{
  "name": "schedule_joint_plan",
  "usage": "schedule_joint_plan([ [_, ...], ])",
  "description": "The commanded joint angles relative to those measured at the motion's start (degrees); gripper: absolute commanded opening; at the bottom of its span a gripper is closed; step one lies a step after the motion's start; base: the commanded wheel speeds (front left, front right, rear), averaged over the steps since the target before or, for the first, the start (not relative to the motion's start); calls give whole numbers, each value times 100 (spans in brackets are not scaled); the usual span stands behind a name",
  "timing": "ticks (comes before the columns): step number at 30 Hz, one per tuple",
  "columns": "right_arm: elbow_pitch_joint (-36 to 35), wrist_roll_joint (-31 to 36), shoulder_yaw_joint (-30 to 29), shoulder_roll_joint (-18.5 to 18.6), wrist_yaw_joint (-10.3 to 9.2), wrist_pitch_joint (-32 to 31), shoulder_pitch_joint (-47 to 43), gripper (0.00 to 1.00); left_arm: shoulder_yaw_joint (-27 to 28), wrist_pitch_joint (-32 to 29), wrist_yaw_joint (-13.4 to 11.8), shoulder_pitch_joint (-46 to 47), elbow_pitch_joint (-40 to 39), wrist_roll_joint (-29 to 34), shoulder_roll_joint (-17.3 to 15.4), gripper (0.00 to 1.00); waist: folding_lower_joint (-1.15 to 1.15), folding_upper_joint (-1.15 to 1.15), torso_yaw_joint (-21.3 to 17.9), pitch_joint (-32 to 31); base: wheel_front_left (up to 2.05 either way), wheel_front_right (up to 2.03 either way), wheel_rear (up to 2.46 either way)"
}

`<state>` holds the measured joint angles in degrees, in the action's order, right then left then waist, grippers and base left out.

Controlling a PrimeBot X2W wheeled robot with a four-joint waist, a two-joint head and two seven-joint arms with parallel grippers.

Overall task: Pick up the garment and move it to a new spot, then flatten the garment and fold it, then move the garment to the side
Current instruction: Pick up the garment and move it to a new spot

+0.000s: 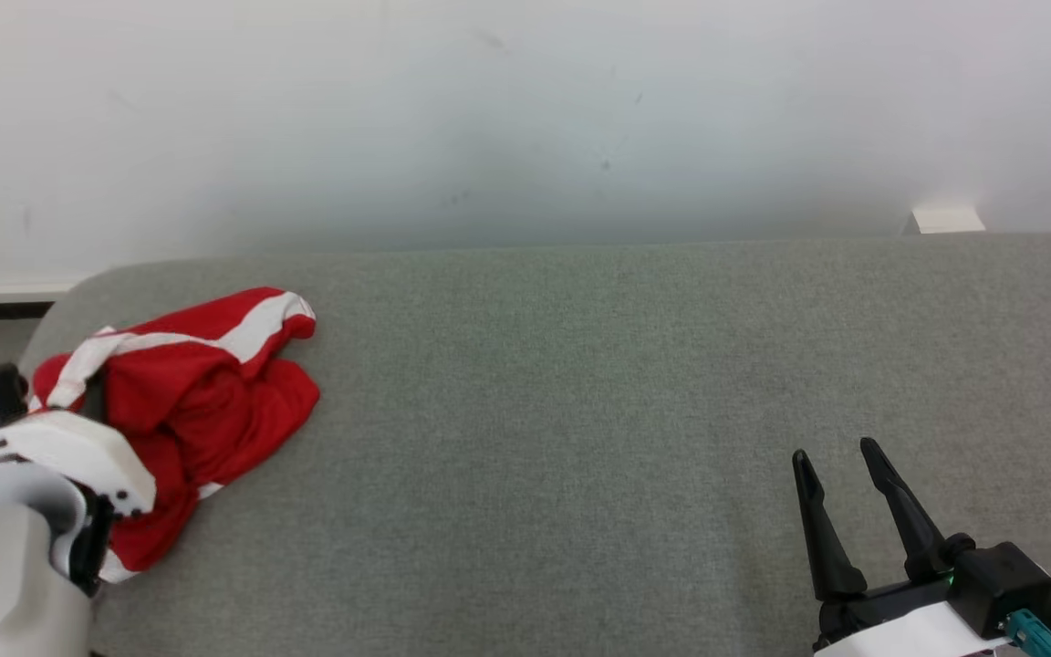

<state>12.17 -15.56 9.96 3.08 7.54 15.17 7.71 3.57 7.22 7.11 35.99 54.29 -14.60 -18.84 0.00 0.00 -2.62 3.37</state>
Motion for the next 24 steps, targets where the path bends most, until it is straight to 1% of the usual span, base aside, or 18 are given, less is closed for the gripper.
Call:
schedule_joint_plan([
  [1, 11, -10, -33, 1, -10, -4, -101, 100, -122, -17, 27, 126, -205, 92, -65, 0, 0, 0, 50, -218, 0, 0, 0],
  [4, -1, -37, -57, -4, -10, -4, -164, 100, -347, -206, 35, 302, -600, 76, -88, 0, 0, 0, 28, -391, 0, 0, 0],
  [7, -59, -200, -62, -12, -10, -4, -223, 100, -614, -524, 38, 410, -1072, -56, -62, 0, 0, 0, -45, -493, 0, 0, 0],
  [12, -136, -354, -99, -10, -10, -4, -269, 100, -1170, -1087, 42, 475, -2107, -326, -124, 0, 0, 0, -281, -605, 0, 0, 0],
  [16, -173, -395, -165, -11, -10, -3, -295, 100, -1519, -1450, 43, 429, -2905, -602, -54, 0, 0, 0, -521, -644, 0, 0, 0],
  [20, -188, -380, -243, -13, -10, -4, -309, 100, -1776, -1663, 42, 503, -3652, -957, 136, 0, 0, 0, -741, -676, 0, 0, 0],
  [24, -199, -304, -386, -13, -10, -4, -341, 100, -1790, -1659, 43, 608, -4268, -1352, 468, 0, 0, 0, -900, -697, 0, 0, 0],
])
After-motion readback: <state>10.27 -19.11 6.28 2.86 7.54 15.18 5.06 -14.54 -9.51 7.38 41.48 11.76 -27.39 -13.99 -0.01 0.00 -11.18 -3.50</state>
